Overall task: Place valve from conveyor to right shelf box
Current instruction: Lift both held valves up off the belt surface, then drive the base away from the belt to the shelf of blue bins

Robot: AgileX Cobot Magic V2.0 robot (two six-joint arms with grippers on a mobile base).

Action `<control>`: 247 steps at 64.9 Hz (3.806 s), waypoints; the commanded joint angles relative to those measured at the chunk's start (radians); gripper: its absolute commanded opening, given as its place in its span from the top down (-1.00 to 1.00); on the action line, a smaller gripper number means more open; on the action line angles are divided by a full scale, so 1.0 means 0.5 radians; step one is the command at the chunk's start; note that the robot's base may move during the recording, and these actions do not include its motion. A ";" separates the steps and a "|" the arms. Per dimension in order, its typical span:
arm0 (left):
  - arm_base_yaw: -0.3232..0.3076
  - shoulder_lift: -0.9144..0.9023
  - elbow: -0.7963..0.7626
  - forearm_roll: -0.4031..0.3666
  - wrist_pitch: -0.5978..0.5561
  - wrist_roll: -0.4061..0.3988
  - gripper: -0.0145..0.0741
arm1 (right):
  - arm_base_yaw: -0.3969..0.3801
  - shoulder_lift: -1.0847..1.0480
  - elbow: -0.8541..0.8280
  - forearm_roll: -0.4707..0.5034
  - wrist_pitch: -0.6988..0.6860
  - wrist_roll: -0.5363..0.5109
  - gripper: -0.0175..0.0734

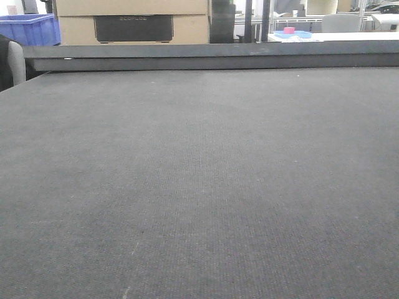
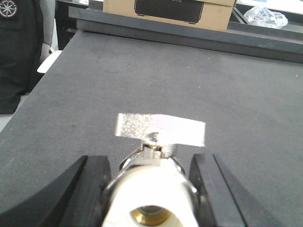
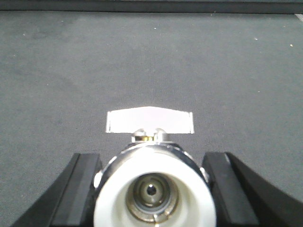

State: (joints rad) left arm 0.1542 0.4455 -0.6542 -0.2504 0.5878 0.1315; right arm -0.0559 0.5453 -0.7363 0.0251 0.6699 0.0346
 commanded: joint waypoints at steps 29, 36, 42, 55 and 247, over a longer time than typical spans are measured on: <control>-0.002 -0.018 -0.009 -0.027 -0.122 -0.003 0.92 | -0.010 -0.019 -0.016 -0.021 -0.161 -0.002 0.97; -0.002 -0.018 -0.009 -0.027 -0.122 -0.003 0.92 | -0.010 -0.019 -0.016 -0.021 -0.161 -0.002 0.97; -0.002 -0.018 -0.009 -0.027 -0.122 -0.003 0.92 | -0.010 -0.019 -0.016 -0.021 -0.161 -0.002 0.97; -0.002 -0.018 -0.009 -0.027 -0.122 -0.003 0.92 | -0.010 -0.019 -0.016 -0.021 -0.161 -0.002 0.97; -0.002 -0.018 -0.009 -0.027 -0.122 -0.003 0.92 | -0.010 -0.019 -0.016 -0.021 -0.161 -0.002 0.97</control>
State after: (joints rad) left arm 0.1542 0.4433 -0.6542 -0.2504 0.5831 0.1315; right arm -0.0559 0.5438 -0.7348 0.0251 0.6675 0.0346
